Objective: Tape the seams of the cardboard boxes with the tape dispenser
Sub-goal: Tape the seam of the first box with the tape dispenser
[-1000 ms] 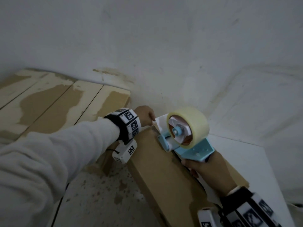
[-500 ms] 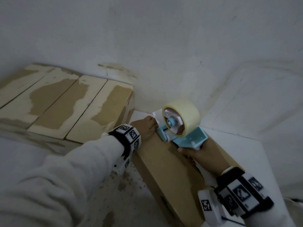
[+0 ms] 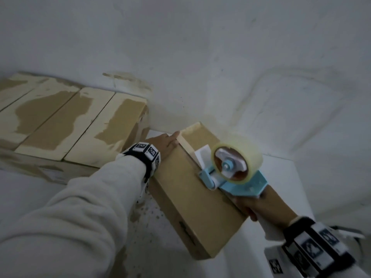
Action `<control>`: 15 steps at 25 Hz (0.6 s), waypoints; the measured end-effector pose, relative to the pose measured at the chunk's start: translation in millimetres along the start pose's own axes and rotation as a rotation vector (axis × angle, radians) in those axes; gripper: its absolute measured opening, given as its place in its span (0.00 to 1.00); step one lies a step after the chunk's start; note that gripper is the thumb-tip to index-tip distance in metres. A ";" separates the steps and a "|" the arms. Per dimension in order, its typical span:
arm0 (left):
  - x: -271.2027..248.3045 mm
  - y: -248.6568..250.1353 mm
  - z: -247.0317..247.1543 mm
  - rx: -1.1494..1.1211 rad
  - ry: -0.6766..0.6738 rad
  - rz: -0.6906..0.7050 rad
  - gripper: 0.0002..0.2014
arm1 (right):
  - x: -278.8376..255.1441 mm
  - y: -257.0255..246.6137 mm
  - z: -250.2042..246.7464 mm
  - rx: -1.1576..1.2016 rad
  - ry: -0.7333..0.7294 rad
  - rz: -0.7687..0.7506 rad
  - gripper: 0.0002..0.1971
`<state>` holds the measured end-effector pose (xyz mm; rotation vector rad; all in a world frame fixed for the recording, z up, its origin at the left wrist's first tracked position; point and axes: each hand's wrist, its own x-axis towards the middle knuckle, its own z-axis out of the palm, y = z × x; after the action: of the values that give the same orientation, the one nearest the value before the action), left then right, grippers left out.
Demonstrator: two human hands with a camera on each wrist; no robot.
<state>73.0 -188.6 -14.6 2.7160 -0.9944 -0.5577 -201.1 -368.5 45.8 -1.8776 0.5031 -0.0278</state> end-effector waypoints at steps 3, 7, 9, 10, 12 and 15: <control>4.1 0.0 -0.5 -0.024 0.018 0.005 0.27 | -25.3 24.3 -7.6 0.069 0.060 0.127 0.10; 1.9 10.1 -3.2 0.047 -0.040 -0.077 0.34 | -27.2 47.1 0.0 0.023 0.081 0.153 0.09; -9.1 27.2 -10.4 0.102 0.017 -0.115 0.41 | -25.5 56.4 5.9 0.037 0.113 0.139 0.10; -19.9 38.4 -14.2 0.110 0.064 -0.094 0.43 | -24.0 60.2 7.6 0.046 0.124 0.123 0.11; -56.9 67.6 -12.2 0.107 0.159 0.044 0.42 | -22.1 65.5 9.1 0.048 0.117 0.093 0.12; -127.9 119.3 35.2 -0.033 0.159 0.166 0.52 | -23.3 68.0 8.9 0.071 0.109 0.060 0.11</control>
<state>-100.7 -197.0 25.7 2.5707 -1.1425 -0.3211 -242.3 -370.8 -13.7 -1.7976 0.6254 -0.1075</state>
